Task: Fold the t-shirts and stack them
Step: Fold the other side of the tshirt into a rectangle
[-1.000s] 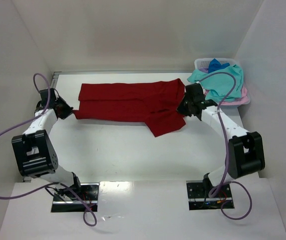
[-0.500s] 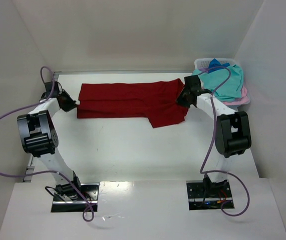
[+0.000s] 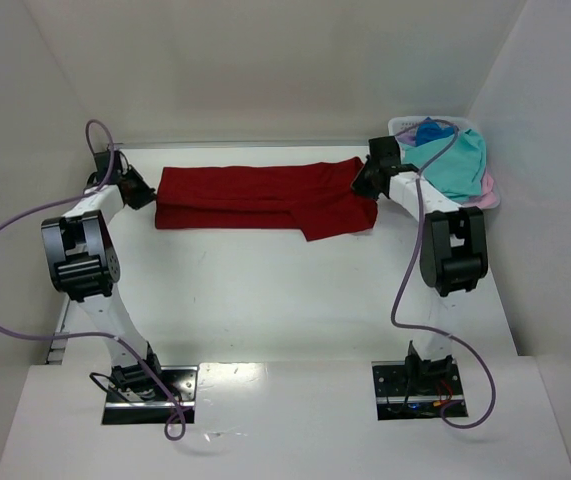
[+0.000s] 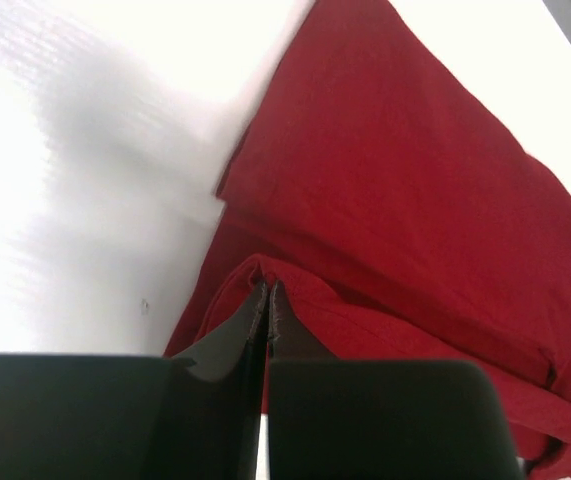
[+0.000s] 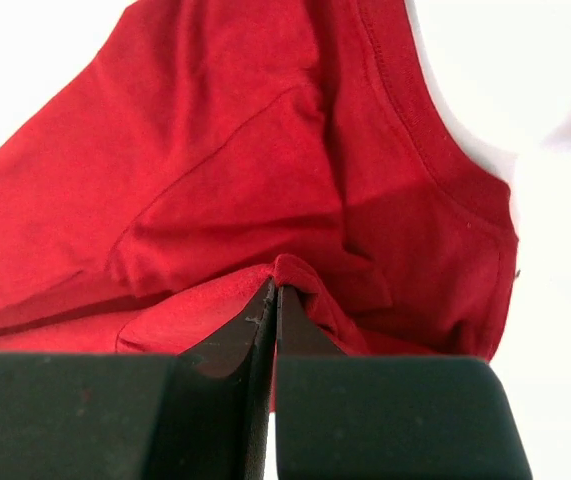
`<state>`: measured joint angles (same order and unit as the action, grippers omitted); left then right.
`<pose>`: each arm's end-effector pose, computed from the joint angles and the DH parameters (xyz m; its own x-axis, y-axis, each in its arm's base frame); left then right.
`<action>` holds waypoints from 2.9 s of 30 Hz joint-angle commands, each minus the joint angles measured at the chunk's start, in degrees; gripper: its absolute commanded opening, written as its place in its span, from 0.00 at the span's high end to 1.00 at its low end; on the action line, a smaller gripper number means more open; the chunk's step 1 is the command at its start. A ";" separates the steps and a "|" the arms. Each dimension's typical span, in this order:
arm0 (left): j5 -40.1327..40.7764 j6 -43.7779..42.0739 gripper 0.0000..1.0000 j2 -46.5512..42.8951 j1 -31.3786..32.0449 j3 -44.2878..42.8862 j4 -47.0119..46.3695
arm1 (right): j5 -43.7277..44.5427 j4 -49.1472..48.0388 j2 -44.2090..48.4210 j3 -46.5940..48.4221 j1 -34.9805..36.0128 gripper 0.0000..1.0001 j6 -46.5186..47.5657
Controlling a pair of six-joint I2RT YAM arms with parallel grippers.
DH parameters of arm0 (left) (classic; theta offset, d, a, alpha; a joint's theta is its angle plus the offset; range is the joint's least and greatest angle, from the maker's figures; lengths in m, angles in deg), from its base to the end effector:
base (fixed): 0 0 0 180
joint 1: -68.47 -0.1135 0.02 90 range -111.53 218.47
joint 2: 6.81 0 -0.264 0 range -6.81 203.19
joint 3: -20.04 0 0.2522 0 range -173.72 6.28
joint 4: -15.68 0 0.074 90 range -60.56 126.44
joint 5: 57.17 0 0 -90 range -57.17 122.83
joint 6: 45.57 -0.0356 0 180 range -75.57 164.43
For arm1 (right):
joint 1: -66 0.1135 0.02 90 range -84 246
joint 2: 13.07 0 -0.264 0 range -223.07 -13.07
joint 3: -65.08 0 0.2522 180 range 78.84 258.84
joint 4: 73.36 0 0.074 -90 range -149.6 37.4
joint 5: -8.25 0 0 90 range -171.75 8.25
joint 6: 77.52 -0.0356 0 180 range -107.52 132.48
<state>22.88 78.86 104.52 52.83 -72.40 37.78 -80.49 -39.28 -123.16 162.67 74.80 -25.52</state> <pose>0.4224 0.1119 0.2062 -0.4419 -0.7020 -0.5585 -0.4726 0.7114 -0.5203 0.4273 0.0654 0.2273 -0.6506 0.5221 -0.5515 0.3332 0.8488 0.4106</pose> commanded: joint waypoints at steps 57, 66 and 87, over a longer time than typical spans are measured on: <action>-5.86 -12.29 0.01 0.75 7.46 -12.30 -3.42 | -1.61 -3.70 -2.80 12.52 -2.56 0.23 10.41; -4.46 -13.51 0.01 -3.22 14.40 -1.75 -3.42 | -6.17 -9.15 7.77 -7.17 -2.56 0.20 6.10; 6.00 -14.67 0.01 5.38 32.42 -8.78 0.63 | -7.94 -11.53 2.68 -10.88 4.64 0.20 3.90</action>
<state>28.52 64.72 108.02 84.98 -78.87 39.66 -87.75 -48.85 -119.88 149.82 77.86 -20.99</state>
